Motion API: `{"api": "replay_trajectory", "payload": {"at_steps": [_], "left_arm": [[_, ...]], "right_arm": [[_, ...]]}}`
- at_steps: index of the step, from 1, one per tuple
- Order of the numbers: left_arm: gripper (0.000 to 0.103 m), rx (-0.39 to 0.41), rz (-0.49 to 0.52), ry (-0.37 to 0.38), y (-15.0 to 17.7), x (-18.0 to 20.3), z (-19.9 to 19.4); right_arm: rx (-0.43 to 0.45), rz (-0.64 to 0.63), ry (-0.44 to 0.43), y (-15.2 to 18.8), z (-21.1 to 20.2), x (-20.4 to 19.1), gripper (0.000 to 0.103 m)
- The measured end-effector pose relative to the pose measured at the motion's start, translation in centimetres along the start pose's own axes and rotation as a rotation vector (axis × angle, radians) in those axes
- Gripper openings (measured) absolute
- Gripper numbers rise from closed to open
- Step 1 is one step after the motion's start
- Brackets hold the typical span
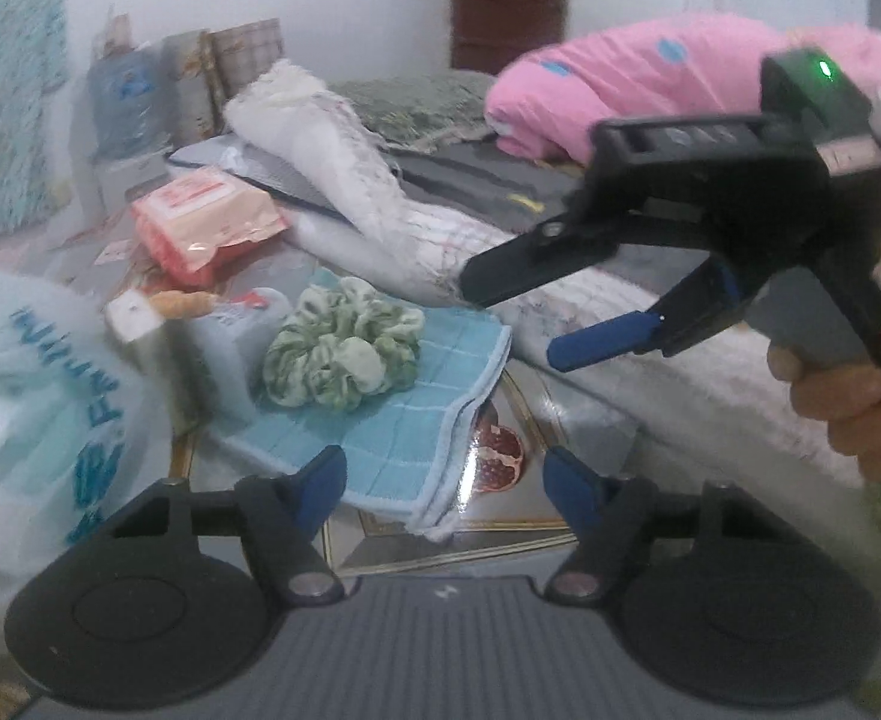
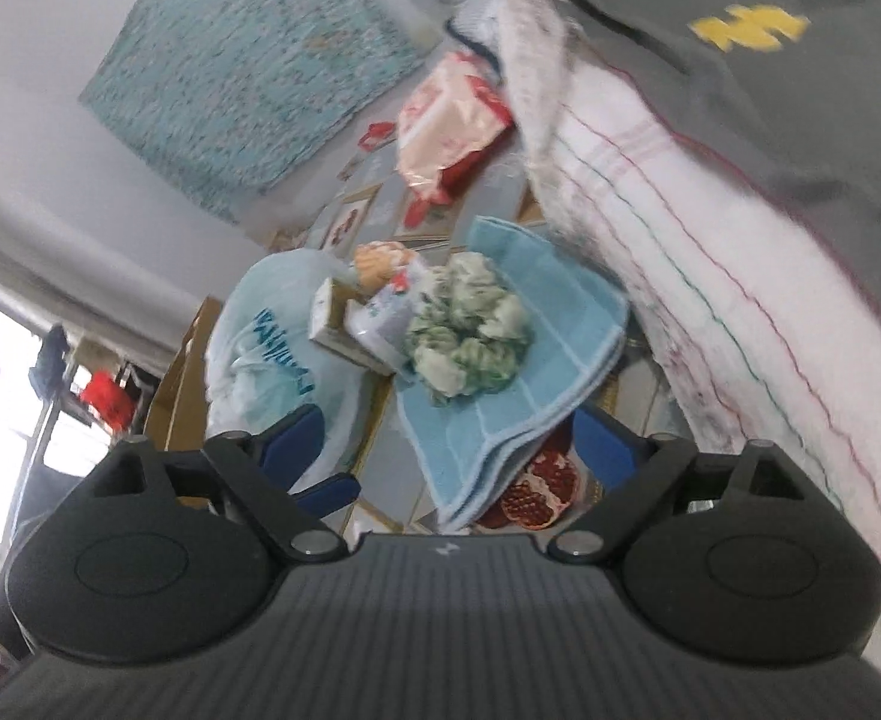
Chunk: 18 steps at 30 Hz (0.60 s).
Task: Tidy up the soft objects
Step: 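Reach the right gripper to the light blue towel on the mat, then grasp the edge of the light blue towel with the right gripper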
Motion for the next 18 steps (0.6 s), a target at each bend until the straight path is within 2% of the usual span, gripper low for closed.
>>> {"api": "replay_trajectory", "payload": {"at_steps": [6, 8, 12, 15, 17, 18], "left_arm": [[0.059, -0.047, 0.104, -0.025, 0.9, 0.7, 3.2], [0.052, -0.068, 0.117, -0.041, 1.1, 0.5, 3.9], [0.050, -0.074, 0.126, -0.047, 1.4, 0.4, 4.8], [0.031, -0.061, 0.124, -0.063, 1.2, 0.3, 4.9], [0.013, -0.059, 0.100, -0.081, 0.9, -0.2, 5.0], [0.010, -0.058, 0.088, -0.096, 0.7, -0.5, 5.1]], "right_arm": [[0.015, 0.114, 0.029, 0.4, 2.0, 1.6, 0.068], [0.015, 0.146, 0.031, 0.6, 2.4, 2.2, 0.065], [0.016, 0.205, 0.010, 1.2, 3.0, 2.8, 0.063], [0.024, 0.247, -0.012, 1.5, 3.1, 3.0, 0.063], [0.034, 0.260, -0.024, 1.5, 3.1, 3.1, 0.064], [0.038, 0.266, -0.028, 1.5, 3.1, 3.1, 0.064]]}}
Point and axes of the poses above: each gripper's, at about its wrist camera, not at the fingertips, and z roughly the way its jaws point, x to its right, y to its underside, the point moved 6 cm from there along z, roughly the way its jaws point, and after that the axes turned 14 degrees about x, right-handed, at the moved point
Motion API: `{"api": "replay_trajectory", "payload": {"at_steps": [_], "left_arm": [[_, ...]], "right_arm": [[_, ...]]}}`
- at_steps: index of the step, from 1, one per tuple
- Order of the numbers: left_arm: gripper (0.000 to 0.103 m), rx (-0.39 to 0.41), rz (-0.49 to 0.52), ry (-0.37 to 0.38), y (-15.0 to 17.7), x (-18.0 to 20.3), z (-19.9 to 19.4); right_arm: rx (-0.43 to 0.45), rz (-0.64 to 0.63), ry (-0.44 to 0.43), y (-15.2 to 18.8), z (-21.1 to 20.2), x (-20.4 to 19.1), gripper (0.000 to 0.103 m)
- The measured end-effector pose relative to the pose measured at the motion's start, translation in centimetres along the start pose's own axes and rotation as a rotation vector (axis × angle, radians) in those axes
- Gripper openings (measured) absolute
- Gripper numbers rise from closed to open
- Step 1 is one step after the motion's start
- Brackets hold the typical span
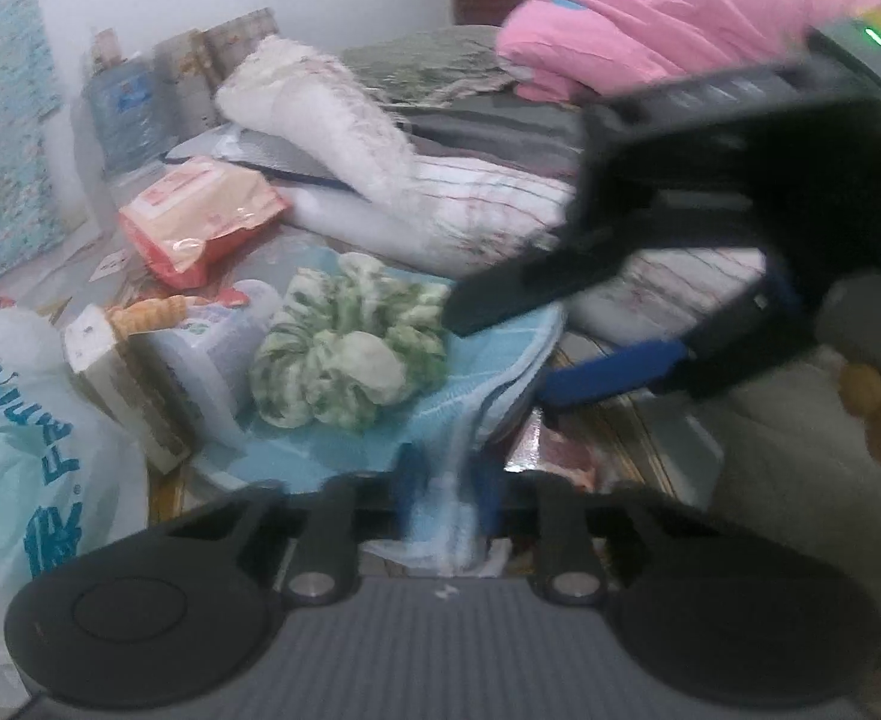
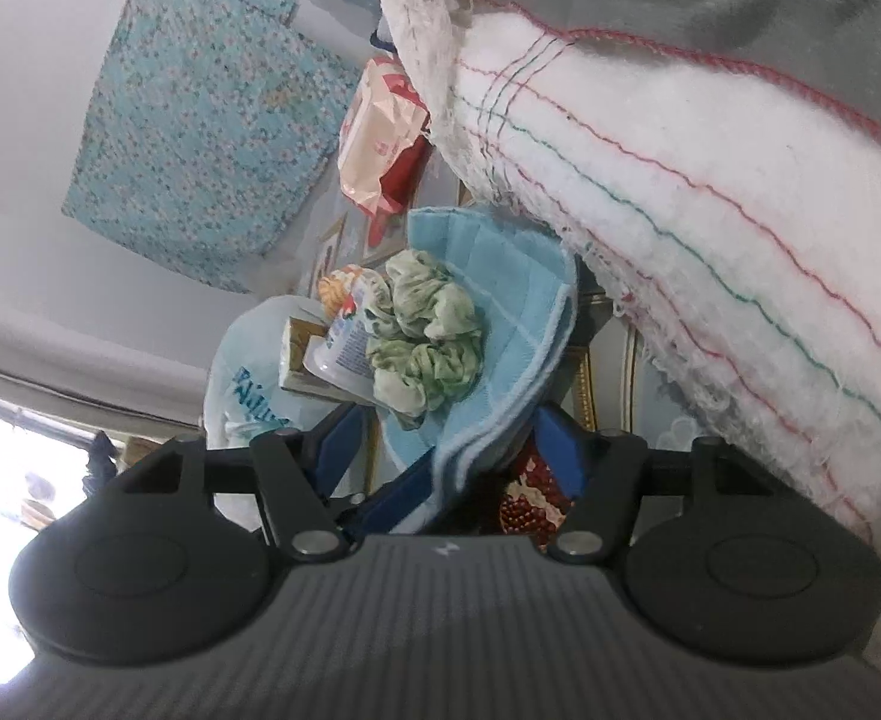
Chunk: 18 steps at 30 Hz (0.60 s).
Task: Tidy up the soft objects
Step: 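Grasp the edge of the light blue towel with the right gripper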
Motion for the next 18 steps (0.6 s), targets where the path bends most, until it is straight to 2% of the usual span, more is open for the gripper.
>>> {"api": "replay_trajectory", "payload": {"at_steps": [6, 9, 14, 16, 18], "left_arm": [[0.010, -0.009, -0.228, 0.067, -0.4, -2.7, 0.3], [0.009, -0.012, -0.291, 0.090, -0.6, -3.5, 0.0], [0.009, 0.004, -0.326, 0.106, -1.4, -3.8, -1.1], [0.010, 0.009, -0.347, 0.113, -2.0, -4.3, -1.2], [0.009, 0.021, -0.398, 0.126, -3.0, -5.3, -1.3]], "right_arm": [[0.004, 0.038, -0.021, 0.5, 0.4, 0.2, 0.063], [0.004, 0.061, -0.037, 0.5, 0.7, 0.1, 0.061], [-0.019, 0.104, -0.061, 1.1, 1.8, 0.0, 0.045], [-0.022, 0.118, -0.088, 1.2, 2.2, -0.4, 0.028], [-0.020, 0.129, -0.123, 0.5, 2.7, -1.5, 0.024]]}}
Point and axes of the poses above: each gripper's, at about its wrist camera, not at the fingertips, and z roughly the way its jaws point, x to its right, y to its underside, the point moved 6 cm from there along z, roughly the way its jaws point, and after that the axes turned 14 degrees about x, right-handed, at the moved point
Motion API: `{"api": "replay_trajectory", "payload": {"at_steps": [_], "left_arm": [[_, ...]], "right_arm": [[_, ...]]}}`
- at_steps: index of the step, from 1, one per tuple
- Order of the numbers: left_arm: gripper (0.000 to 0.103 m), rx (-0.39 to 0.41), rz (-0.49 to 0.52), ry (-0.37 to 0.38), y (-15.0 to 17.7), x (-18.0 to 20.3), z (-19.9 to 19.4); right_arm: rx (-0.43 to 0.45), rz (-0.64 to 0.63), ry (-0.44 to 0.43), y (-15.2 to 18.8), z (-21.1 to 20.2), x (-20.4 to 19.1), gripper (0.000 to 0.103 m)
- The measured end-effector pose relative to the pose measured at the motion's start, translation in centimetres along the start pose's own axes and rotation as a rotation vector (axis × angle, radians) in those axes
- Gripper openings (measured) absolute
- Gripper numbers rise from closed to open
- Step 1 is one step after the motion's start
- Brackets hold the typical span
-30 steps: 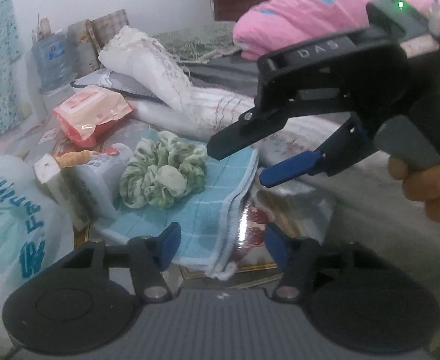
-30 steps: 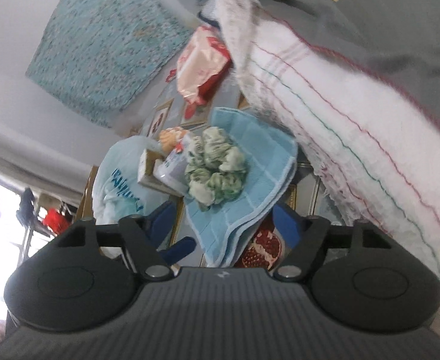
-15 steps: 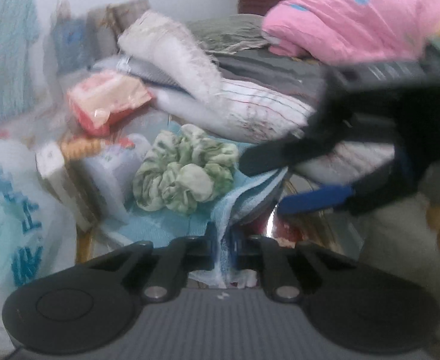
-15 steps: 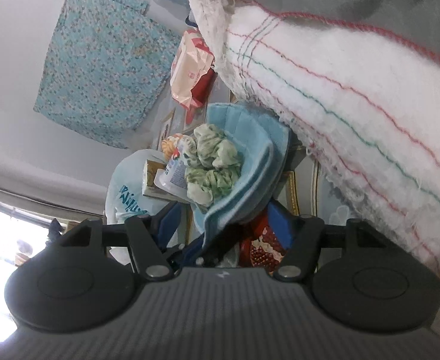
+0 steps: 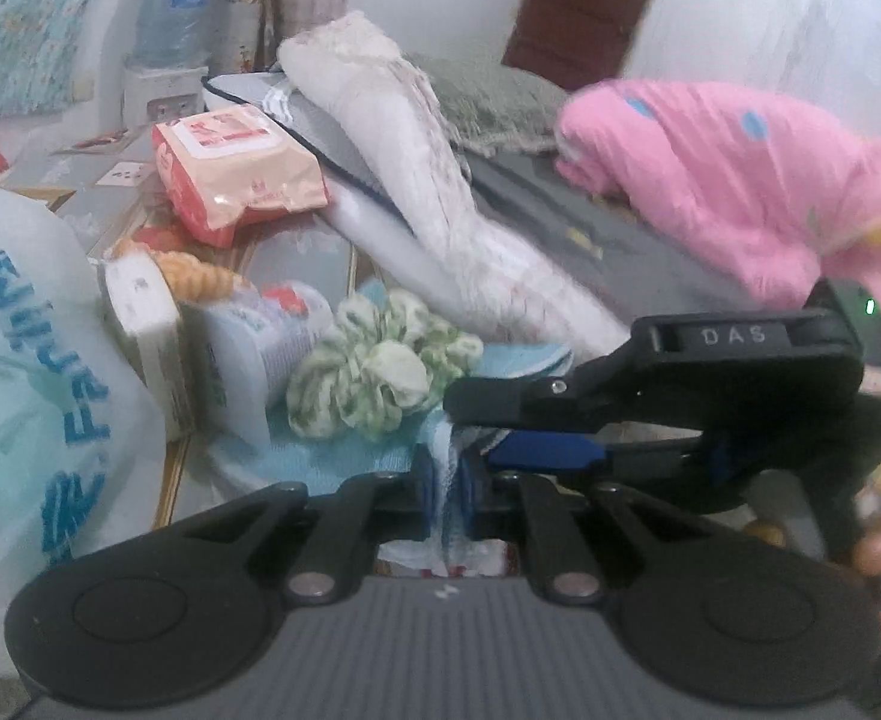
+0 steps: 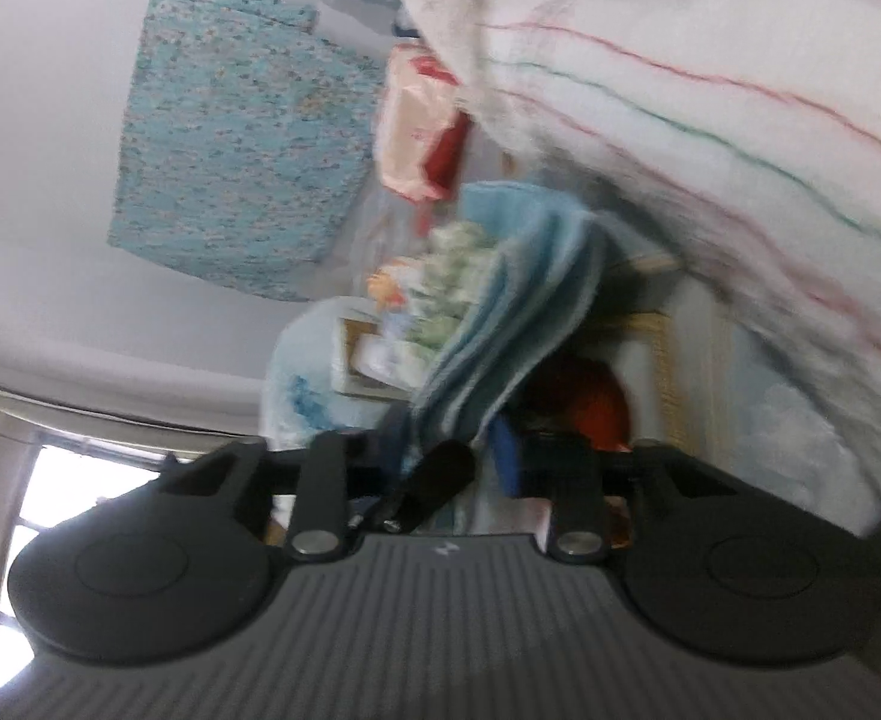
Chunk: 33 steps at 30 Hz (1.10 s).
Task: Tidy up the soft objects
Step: 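Grasp the edge of the light blue towel with the right gripper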
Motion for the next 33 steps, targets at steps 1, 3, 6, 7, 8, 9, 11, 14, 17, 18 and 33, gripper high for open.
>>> {"api": "replay_trajectory", "payload": {"at_steps": [1, 3, 6, 7, 8, 9, 11, 14, 17, 18, 33], "left_arm": [[0.009, 0.011, -0.030, 0.009, -0.9, -0.4, -0.2], [0.009, 0.051, -0.073, 0.023, -2.8, -0.9, -1.2], [0.010, 0.079, -0.091, 0.057, -3.7, -0.5, -2.9], [0.010, 0.069, -0.091, 0.071, -3.4, -0.1, -3.2], [0.010, 0.050, -0.083, 0.078, -2.7, 0.5, -3.4], [0.010, 0.035, -0.070, 0.082, -2.2, 1.0, -3.6], [0.010, -0.010, -0.043, 0.100, -0.6, 2.4, -3.4], [0.010, -0.080, -0.019, 0.142, 1.9, 4.3, -2.7], [0.010, -0.130, 0.000, 0.175, 3.8, 5.9, -1.9], [0.010, -0.138, 0.004, 0.183, 4.2, 6.2, -1.7], [0.043, -0.119, -0.067, 0.182, 4.0, 4.1, -1.2]], "right_arm": [[0.010, -0.004, -0.018, -0.5, 0.3, -0.8, 0.023], [0.017, -0.023, -0.060, -1.4, 0.8, -2.9, 0.022], [0.021, -0.077, -0.110, -1.6, 0.4, -5.4, 0.022], [0.019, -0.089, -0.114, -1.5, 0.1, -5.8, 0.022], [0.014, -0.095, -0.111, -1.2, -0.4, -5.8, 0.022], [0.008, -0.093, -0.100, -0.8, -0.9, -5.5, 0.022], [0.001, -0.074, -0.072, -0.2, -2.1, -4.3, 0.024], [-0.003, -0.033, -0.011, 0.9, -4.3, -1.7, 0.025], [0.011, -0.028, 0.053, 1.7, -6.0, 0.0, 0.029], [0.017, -0.021, 0.064, 1.9, -6.4, 0.6, 0.031], [0.070, 0.000, 0.083, 1.0, -5.6, 4.0, 0.011]]}}
Point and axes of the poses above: each gripper's, at about its wrist camera, not at the fingertips, and z roughly the way its jaws point, x to its right, y to its underside, the point moved 6 cm from there along z, roughly the way its jaws point, and after that the axes turned 14 degrees about x, right-handed, at the moved point
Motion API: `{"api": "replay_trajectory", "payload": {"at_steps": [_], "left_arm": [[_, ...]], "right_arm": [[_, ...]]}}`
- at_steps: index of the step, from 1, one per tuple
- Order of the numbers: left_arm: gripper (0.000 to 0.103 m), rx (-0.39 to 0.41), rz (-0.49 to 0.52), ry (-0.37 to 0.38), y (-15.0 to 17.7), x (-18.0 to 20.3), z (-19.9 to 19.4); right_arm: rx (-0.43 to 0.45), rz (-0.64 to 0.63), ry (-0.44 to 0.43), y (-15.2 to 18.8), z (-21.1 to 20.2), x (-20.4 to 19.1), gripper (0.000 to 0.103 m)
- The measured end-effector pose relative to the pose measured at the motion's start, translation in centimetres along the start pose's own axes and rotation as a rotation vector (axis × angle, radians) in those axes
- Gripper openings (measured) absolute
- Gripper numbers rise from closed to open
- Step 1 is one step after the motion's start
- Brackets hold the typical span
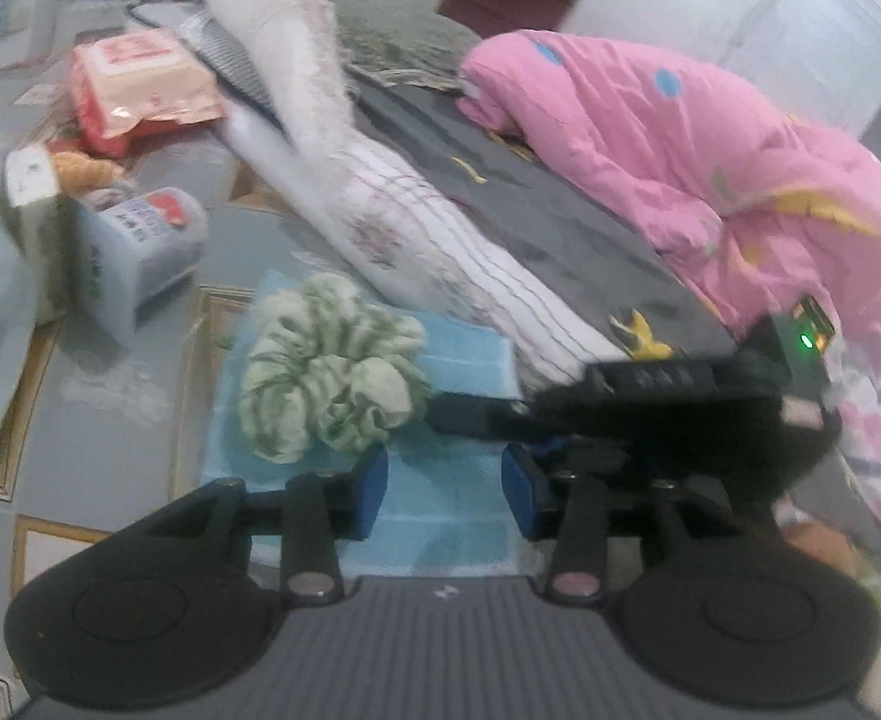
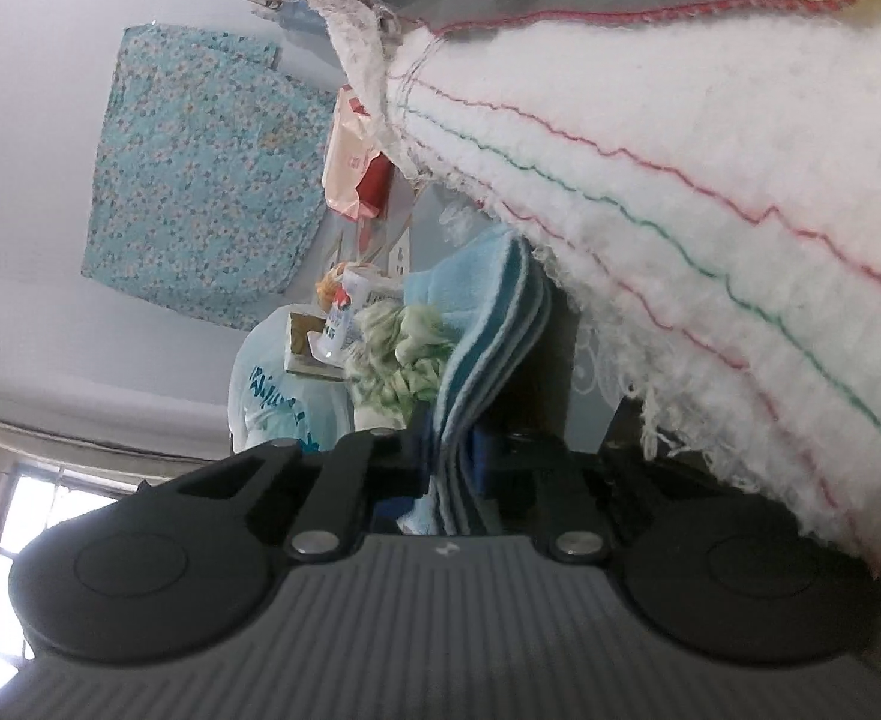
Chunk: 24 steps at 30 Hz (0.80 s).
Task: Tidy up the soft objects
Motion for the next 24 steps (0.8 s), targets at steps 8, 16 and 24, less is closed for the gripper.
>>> {"api": "replay_trajectory", "payload": {"at_steps": [8, 16, 24], "left_arm": [[0.042, -0.092, -0.014, 0.017, -1.0, -2.0, 3.5], [0.046, -0.146, 0.016, 0.058, -1.8, -2.4, 4.1], [0.054, -0.076, -0.010, -0.043, -3.4, -4.4, 3.6]], "right_arm": [[0.024, -0.023, -0.014, -0.2, -0.9, 0.0, 0.009], [0.031, 0.012, -0.049, -1.1, -0.8, 0.2, 0.009], [0.006, 0.009, -0.062, -0.8, -0.6, 0.5, 0.009]]}}
Point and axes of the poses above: each gripper's, at about its wrist camera, not at the fingertips, and z roughly the way its jaws point, x to its right, y to its underside, the point moved 6 cm from there along z, roughly the way its jaws point, and after that the axes turned 14 degrees about x, right-handed, at the moved point
